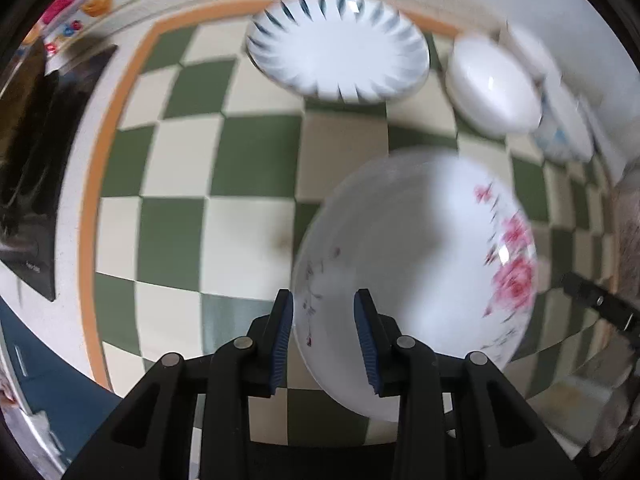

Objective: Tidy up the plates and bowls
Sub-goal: 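Open both tools to release the pink-flowered plate, then grasp the blue-striped plate rim with the left tool while the right tool grips it too, then carry the blue-striped plate with both tools and lower it onto the pink-flowered plate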

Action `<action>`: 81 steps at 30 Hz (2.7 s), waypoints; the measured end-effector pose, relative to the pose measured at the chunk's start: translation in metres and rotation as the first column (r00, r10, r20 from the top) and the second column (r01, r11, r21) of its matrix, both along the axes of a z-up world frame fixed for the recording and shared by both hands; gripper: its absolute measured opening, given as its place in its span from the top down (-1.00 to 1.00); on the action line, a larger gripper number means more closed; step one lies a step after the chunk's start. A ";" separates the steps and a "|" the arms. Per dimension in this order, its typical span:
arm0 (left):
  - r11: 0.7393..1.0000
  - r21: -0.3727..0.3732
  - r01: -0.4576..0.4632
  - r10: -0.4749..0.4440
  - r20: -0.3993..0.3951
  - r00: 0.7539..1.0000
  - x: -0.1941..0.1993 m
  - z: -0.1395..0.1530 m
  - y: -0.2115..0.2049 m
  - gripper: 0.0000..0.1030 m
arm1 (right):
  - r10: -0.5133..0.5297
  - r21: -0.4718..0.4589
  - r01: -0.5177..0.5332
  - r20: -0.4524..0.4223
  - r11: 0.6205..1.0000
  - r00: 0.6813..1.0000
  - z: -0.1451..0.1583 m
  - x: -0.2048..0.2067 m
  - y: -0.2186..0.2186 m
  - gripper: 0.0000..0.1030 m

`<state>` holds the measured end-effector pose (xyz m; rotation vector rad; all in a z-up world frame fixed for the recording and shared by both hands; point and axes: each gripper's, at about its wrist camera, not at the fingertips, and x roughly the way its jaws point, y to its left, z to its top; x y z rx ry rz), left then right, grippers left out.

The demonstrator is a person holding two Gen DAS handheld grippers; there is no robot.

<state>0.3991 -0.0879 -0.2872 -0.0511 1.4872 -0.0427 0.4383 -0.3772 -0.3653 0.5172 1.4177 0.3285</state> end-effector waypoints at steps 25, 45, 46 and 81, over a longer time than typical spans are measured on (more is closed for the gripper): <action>0.981 -0.151 -0.121 0.106 -0.104 0.989 0.206 -0.066 0.087 0.40 | 0.118 -0.179 -0.133 -0.090 0.975 0.989 -0.029 0.293 0.108 0.21; 0.977 -0.202 -0.073 0.056 -0.084 0.995 0.192 -0.068 0.073 0.62 | 0.211 -0.187 -0.241 -0.167 0.952 0.963 -0.065 0.302 0.118 0.68; 0.977 -0.199 -0.071 0.055 -0.083 0.995 0.190 -0.064 0.073 0.62 | 0.214 -0.183 -0.242 -0.161 0.953 0.963 -0.061 0.302 0.118 0.69; 0.976 -0.165 0.143 -0.157 -0.077 0.985 0.059 -0.007 0.024 0.62 | 0.149 -0.127 -0.166 -0.139 0.978 0.979 0.017 0.070 0.063 0.70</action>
